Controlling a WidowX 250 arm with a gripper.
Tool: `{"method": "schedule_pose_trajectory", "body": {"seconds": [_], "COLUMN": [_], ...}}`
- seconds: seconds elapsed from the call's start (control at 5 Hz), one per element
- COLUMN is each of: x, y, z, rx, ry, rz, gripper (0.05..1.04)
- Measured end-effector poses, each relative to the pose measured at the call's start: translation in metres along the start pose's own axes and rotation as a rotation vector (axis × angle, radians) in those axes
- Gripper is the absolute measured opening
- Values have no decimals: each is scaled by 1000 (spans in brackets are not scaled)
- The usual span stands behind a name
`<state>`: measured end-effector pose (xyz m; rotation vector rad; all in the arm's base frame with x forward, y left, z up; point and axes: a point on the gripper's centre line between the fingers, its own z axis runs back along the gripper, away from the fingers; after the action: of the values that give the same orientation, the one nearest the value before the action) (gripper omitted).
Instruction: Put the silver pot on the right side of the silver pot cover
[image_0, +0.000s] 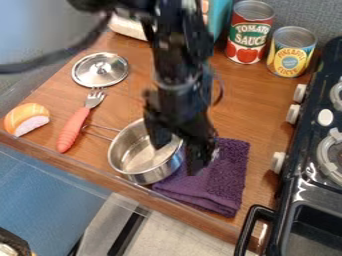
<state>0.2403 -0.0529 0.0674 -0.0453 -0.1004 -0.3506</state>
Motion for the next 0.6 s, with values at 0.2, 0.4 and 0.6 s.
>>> {"method": "schedule_pose_trajectory", "body": {"seconds": [0.2,0.4,0.6], "x": [-5,-6,-10], "y": [-6,-5,-8], "z": [-24,-29,-20], "rx": [-5,-2,-17], "ry": [53,60,71], "rz": [1,-3,-23], "gripper": [944,652,349]}}
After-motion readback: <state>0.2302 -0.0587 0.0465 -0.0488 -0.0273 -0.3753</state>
